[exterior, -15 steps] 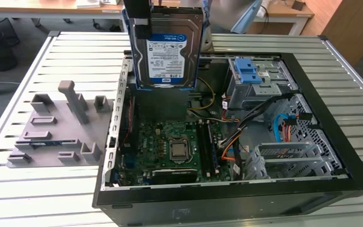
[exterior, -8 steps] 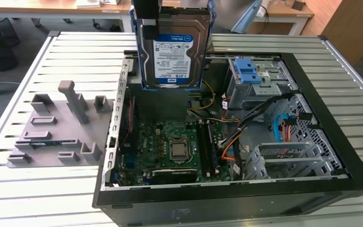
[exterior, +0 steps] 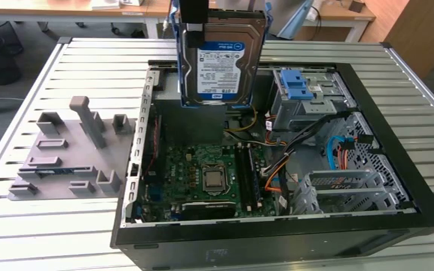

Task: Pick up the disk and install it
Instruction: 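Pick up the disk, then insert the disk into the insertion slot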

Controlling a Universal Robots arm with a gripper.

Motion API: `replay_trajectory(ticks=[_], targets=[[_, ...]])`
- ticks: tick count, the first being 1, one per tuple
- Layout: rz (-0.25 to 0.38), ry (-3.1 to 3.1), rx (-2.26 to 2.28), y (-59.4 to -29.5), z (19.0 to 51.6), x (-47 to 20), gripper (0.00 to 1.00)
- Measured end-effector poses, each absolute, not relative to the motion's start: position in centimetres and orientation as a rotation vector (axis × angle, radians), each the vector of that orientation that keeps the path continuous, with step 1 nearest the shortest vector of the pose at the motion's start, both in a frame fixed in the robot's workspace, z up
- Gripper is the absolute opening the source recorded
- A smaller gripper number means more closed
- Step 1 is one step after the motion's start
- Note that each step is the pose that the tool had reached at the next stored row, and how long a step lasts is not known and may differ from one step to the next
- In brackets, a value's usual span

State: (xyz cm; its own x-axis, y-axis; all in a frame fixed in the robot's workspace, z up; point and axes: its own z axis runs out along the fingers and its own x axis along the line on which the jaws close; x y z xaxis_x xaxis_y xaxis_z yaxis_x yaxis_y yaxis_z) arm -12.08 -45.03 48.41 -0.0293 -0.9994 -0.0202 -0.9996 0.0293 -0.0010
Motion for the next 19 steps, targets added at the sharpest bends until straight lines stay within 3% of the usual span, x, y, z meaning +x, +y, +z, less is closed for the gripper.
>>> replay_trajectory(ticks=[19], targets=[[0.021, 2.243, -2.178, -45.0, 48.3, -8.4, 0.37]])
